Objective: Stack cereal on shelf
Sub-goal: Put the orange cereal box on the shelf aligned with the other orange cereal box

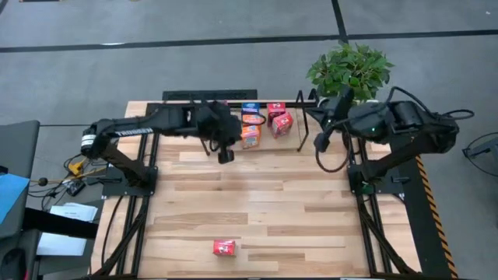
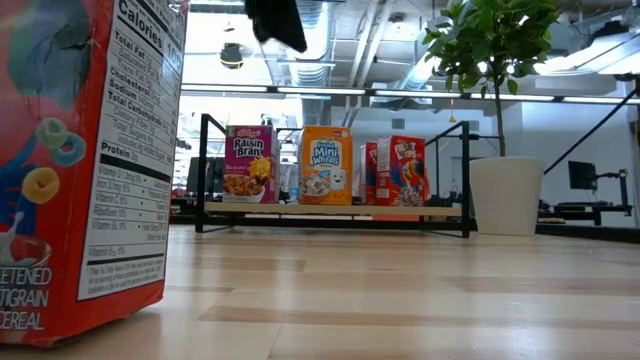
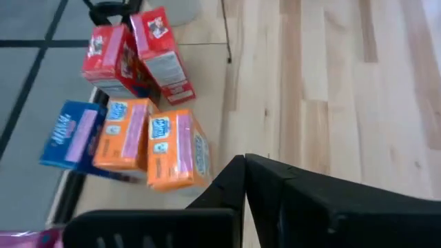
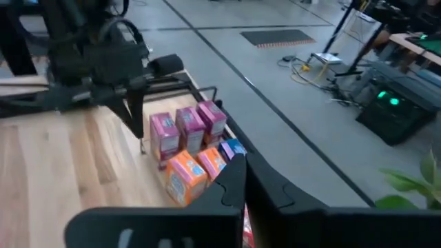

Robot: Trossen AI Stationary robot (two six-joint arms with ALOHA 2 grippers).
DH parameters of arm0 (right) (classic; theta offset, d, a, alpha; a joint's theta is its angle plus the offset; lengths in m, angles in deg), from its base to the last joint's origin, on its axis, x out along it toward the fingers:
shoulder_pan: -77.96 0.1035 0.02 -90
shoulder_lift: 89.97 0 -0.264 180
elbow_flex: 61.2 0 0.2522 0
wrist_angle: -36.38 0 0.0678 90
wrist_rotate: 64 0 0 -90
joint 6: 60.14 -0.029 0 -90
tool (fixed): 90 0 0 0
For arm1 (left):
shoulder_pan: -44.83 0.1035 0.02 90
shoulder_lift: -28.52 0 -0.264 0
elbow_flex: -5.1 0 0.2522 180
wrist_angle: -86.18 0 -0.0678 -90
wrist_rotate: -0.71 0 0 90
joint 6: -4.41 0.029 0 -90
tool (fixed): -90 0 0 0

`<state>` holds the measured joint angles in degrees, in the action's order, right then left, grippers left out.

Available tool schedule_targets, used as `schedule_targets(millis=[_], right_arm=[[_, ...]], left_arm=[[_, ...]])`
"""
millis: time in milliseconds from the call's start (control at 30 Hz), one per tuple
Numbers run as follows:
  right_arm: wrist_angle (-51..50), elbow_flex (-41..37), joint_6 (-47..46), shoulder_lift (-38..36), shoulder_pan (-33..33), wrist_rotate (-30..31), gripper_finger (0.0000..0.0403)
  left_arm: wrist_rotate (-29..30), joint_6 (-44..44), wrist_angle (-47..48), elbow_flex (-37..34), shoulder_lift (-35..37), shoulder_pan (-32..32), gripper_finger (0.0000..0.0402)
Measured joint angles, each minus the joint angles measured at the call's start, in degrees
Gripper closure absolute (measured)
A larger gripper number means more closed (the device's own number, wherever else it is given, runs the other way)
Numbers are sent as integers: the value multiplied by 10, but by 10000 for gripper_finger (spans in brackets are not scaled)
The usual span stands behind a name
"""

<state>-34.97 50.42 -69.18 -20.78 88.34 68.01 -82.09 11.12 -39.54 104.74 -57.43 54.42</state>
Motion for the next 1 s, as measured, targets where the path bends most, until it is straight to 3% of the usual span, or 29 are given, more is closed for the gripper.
schedule_targets(millis=[133, 233, 433, 600, 767, 1000], right_arm=[[-29, 0, -20, 9, 28, 36, 366], [-38, -1, -21, 15, 42, 45, 373], [-37, -1, -21, 14, 46, 46, 392], [-37, -1, -21, 11, 46, 46, 375], [-37, -1, -21, 13, 46, 46, 362], [-47, -1, -21, 14, 46, 44, 380]], left_arm=[[12, -32, -135, -108, 25, 5, 401], [31, -48, -171, -141, 32, 11, 401], [33, -68, -176, -182, 24, 9, 401], [128, -67, -171, -194, 24, -2, 402], [121, -60, -174, -194, 16, 4, 401], [135, -57, -170, -195, -4, 4, 401]])
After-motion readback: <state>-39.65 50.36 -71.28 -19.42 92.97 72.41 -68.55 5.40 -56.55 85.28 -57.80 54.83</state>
